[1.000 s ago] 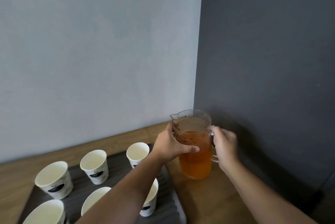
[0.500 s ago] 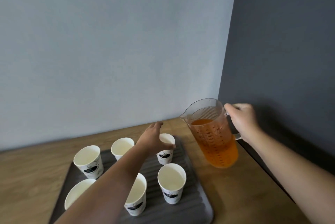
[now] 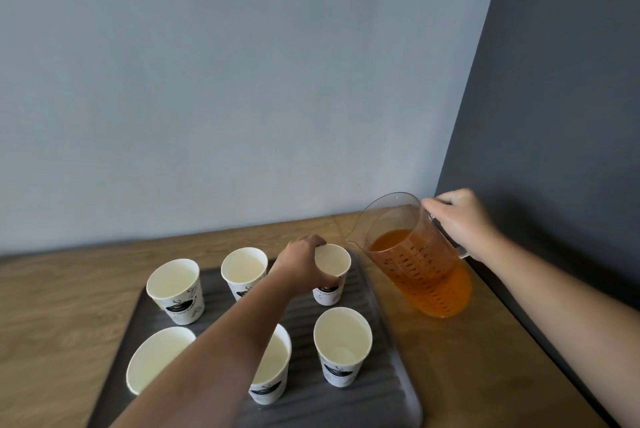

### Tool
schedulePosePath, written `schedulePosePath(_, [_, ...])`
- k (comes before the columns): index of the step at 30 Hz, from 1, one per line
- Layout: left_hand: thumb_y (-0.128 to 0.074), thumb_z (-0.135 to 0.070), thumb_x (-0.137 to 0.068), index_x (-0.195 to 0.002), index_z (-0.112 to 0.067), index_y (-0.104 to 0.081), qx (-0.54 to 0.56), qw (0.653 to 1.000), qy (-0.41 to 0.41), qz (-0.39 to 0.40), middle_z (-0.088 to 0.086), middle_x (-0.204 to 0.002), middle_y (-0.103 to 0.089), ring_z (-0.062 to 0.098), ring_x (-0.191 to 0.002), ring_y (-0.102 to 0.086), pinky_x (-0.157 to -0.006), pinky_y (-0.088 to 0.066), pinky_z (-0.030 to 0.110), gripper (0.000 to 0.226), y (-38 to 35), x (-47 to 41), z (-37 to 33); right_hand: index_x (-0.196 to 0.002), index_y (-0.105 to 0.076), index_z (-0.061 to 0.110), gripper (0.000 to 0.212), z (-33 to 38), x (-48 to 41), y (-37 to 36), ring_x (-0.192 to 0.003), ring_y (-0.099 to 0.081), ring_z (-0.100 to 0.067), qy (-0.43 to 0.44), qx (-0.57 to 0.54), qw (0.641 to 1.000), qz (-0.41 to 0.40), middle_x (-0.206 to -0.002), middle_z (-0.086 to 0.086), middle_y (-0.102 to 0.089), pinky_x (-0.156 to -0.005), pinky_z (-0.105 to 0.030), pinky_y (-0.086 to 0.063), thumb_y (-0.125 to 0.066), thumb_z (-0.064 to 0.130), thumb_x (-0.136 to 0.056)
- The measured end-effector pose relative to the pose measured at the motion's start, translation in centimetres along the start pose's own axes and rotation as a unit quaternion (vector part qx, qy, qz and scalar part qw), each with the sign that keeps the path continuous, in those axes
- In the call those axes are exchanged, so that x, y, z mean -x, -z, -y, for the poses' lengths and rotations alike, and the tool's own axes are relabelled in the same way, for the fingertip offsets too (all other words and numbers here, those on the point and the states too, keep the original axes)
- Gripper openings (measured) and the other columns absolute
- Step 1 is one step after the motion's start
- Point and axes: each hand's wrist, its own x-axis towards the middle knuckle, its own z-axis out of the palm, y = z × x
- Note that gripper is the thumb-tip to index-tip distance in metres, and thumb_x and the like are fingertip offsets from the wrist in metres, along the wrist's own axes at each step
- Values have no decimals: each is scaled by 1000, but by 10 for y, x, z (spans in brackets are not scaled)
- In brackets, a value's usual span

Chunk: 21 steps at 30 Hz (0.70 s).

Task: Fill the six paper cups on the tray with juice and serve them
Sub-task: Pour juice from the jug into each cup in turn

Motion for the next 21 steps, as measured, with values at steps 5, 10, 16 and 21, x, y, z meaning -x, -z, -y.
schedulePosePath(5, [-80,-45,-61,-124,-22,-56,9,1000,-10,-9,-2,-119,-63,20,-110,-56,-91,-48,34,72,0,2,2,-43,-48,14,41,-1,-5,-9,-49,-41,-21,2,10,1000,18,-50,-10,-38,-55,-31,-29,-61,21,-81])
schedulePosePath(10, [-80,-42,-61,-124,-22,-56,17,1000,-12,-9,-2,-120,-63,19,-109,-57,-89,-49,34,70,1,6,2,-54,-59,5,33,-3,-6,-14,-50,-44,-21,15,35,999,34,-53,-13,-44,-53,-27,-29,-62,21,-82])
schedulePosePath(16, [-80,-43,-61,-125,-22,-56,20,1000,-14,-10,-2,-120,-63,19,-110,-56,-88,-48,32,72,1,8,3,-44,-48,13,40,-1,-7,-16,-45,-38,-19,23,49,998,42,-47,-7,-39,-52,-26,-27,-62,21,-81])
schedulePosePath(21, [-80,-38,-63,-128,-19,-53,25,1000,-14,-12,0,-124,-60,20,-114,-53,-89,-44,29,73,0,9,2,-43,-41,14,41,1,-8,-16,-43,-32,-17,34,65,996,46,-45,-4,-31,-51,-26,-23,-61,19,-79])
